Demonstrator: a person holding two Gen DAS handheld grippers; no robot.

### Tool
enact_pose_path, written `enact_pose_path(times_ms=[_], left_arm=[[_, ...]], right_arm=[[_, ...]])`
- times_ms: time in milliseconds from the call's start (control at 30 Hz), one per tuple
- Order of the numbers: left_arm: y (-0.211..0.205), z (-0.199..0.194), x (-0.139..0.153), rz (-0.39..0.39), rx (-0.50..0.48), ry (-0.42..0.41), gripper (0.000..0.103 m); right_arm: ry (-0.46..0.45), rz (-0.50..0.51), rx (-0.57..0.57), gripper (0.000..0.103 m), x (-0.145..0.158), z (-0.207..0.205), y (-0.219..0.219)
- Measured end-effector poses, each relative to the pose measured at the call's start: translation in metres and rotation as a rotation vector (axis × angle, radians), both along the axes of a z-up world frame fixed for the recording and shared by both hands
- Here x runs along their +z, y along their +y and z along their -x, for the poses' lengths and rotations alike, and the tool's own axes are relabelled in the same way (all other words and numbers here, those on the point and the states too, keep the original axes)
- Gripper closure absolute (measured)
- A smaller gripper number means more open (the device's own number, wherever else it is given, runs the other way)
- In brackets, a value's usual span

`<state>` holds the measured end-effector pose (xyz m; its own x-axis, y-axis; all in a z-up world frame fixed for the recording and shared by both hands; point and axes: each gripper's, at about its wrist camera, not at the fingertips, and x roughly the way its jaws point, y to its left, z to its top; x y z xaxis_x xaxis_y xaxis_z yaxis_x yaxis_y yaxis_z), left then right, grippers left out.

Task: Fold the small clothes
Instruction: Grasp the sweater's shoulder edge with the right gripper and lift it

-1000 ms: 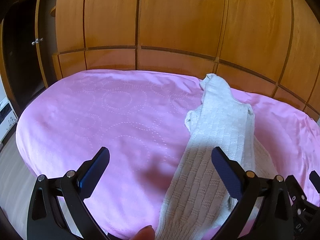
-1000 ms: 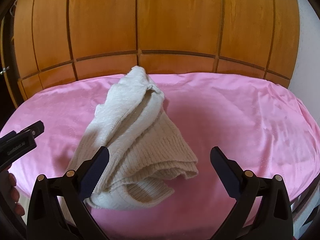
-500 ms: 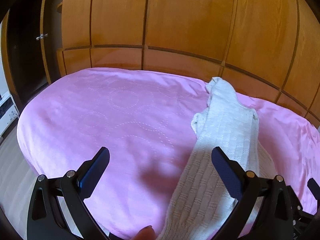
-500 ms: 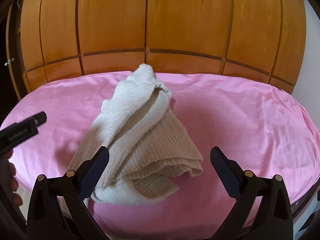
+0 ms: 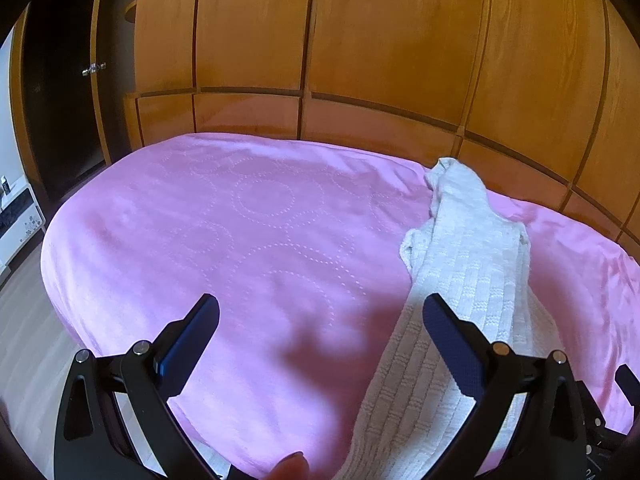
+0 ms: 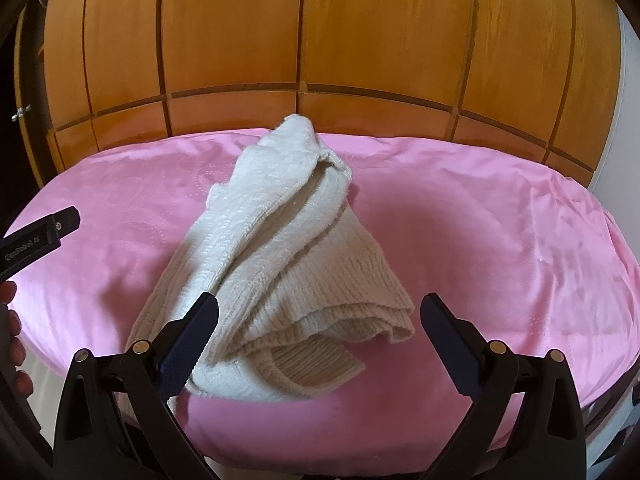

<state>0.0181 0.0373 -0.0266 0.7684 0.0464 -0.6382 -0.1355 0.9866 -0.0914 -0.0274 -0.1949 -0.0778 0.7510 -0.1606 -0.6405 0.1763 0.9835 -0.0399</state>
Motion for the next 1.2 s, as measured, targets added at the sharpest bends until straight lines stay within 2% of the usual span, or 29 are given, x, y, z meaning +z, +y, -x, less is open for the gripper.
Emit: enact_pose_path(times_ms=[267, 367, 433, 500, 533, 567, 633, 733, 900, 1067, 1100, 1133, 1200], left_arm=[[0.007, -0.002, -0.003, 0.024, 0.001, 0.017, 0.002], [0.012, -0.004, -0.003, 0.020, 0.010, 0.013, 0.002], [0.018, -0.005, -0.003, 0.033, 0.015, 0.009, 0.002], [0.023, -0.006, -0.003, 0.042, 0.022, 0.005, 0.002], [0.025, -0.006, -0.004, 0.046, 0.024, 0.005, 0.002], [0.028, -0.007, -0.005, 0.059, 0.022, 0.009, 0.002], [0.032, -0.007, -0.006, 0.076, 0.010, 0.020, 0.002], [0.033, -0.008, -0.006, 0.050, -0.002, 0.016, 0.002], [0.036, -0.010, -0.001, 0.008, 0.008, 0.008, 0.002], [0.038, -0.008, 0.002, -0.036, 0.015, -0.001, 0.002], [0.039, -0.008, 0.001, -0.041, 0.016, 0.002, 0.002], [0.041, -0.008, 0.001, -0.040, 0.019, 0.005, 0.002], [0.043, -0.010, -0.001, -0.042, 0.026, 0.013, 0.002]], right_arm=[[0.002, -0.012, 0.045, 0.003, -0.002, 0.000, 0.006], [-0.004, -0.048, 0.102, 0.003, -0.002, 0.002, 0.010], [0.015, -0.105, 0.178, 0.003, -0.006, 0.002, 0.014], [0.028, -0.132, 0.243, 0.010, -0.009, 0.003, 0.021], [0.038, -0.148, 0.278, 0.021, -0.010, 0.002, 0.026], [0.054, -0.162, 0.310, 0.026, -0.012, 0.001, 0.030], [0.083, -0.189, 0.356, 0.027, -0.017, -0.002, 0.036], [0.135, -0.228, 0.424, 0.045, -0.025, -0.010, 0.047], [0.245, -0.244, 0.539, 0.047, -0.043, -0.029, 0.073], [0.390, -0.204, 0.555, 0.049, -0.082, -0.052, 0.098], [0.393, -0.207, 0.573, 0.055, -0.084, -0.052, 0.101], [0.397, -0.213, 0.595, 0.074, -0.085, -0.051, 0.104], [0.399, -0.185, 0.609, 0.080, -0.086, -0.049, 0.110]])
